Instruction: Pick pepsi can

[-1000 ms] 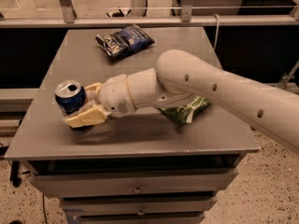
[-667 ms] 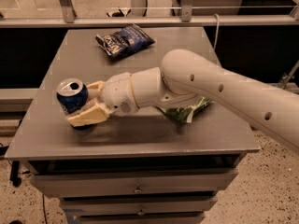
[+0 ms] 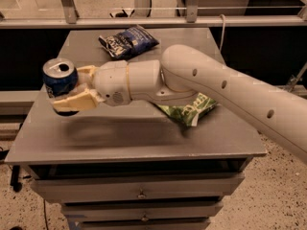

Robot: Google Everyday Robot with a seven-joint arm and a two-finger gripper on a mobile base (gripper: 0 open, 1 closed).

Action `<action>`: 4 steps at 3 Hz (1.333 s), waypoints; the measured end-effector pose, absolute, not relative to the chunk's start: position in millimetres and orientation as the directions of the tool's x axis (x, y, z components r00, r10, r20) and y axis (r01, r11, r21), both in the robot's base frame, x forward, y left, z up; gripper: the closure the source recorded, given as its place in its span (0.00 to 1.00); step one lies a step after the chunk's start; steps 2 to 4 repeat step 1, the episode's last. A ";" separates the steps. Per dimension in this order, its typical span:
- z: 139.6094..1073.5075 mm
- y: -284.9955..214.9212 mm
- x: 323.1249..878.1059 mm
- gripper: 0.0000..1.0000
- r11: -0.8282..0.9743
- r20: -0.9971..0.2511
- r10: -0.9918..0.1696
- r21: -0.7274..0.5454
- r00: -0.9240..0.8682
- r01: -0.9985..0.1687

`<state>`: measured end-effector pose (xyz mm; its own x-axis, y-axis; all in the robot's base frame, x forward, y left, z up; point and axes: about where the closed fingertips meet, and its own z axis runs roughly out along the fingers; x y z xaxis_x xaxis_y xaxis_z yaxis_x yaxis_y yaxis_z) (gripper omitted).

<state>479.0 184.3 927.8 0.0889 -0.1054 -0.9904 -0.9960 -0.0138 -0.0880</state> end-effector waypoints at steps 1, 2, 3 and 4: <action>931.1 187.5 478.3 1.00 -0.014 -0.991 -0.097 -0.091 0.092 -0.996; 931.1 187.5 478.3 1.00 -0.014 -0.991 -0.097 -0.091 0.092 -0.996; 931.1 187.5 478.3 1.00 -0.014 -0.991 -0.097 -0.091 0.092 -0.996; 931.1 187.5 478.3 1.00 -0.014 -0.991 -0.097 -0.091 0.092 -0.996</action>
Offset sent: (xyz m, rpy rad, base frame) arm 0.0000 0.0000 0.0000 0.0000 0.0000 0.0000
